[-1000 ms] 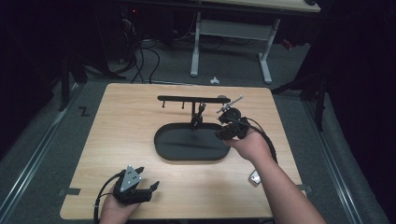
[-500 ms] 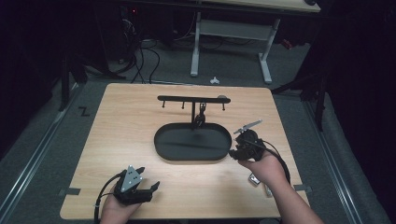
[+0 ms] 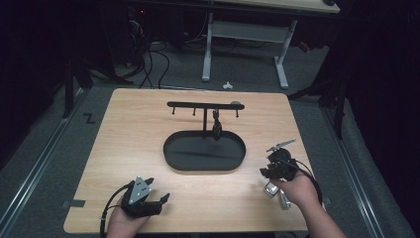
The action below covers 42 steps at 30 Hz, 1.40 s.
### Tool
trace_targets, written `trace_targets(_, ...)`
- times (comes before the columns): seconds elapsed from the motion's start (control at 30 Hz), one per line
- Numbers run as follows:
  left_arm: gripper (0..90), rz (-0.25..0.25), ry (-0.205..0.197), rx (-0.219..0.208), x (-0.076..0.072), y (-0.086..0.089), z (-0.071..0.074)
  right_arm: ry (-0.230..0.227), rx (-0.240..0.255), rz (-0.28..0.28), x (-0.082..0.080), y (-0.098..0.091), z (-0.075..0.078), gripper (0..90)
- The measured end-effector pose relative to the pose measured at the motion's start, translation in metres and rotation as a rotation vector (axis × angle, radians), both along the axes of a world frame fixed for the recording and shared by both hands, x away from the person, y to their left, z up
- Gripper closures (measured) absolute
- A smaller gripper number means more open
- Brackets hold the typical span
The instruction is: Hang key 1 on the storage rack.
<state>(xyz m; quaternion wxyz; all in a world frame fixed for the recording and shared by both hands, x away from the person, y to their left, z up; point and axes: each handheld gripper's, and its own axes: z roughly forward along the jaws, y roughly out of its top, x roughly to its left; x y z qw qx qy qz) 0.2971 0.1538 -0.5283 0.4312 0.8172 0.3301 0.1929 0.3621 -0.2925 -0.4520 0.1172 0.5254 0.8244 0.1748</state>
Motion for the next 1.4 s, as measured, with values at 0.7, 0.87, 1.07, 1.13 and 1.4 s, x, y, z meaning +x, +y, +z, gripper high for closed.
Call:
trace_targets(0.7,22.6,-0.001,-0.002,0.006,0.001,0.0,-0.001,0.194,0.025,-0.176,0.029,-0.045,-0.027,64.5)
trace_targets(0.87,22.6,0.001,-0.002,0.004,0.001,0.001,0.0,0.237,0.004,-0.175,0.034,-0.04,-0.036,66.0)
trace_targets(1.07,22.7,0.001,-0.005,0.002,0.001,0.001,0.0,0.233,-0.044,-0.075,0.032,-0.016,-0.035,69.6)
trace_targets(1.13,22.7,0.001,-0.006,0.003,0.001,0.001,0.0,0.23,-0.047,-0.051,0.03,-0.007,-0.035,69.6)
trace_targets(1.4,22.6,0.003,-0.007,0.003,0.001,0.002,0.0,0.219,-0.041,0.056,0.03,0.026,-0.037,69.3)
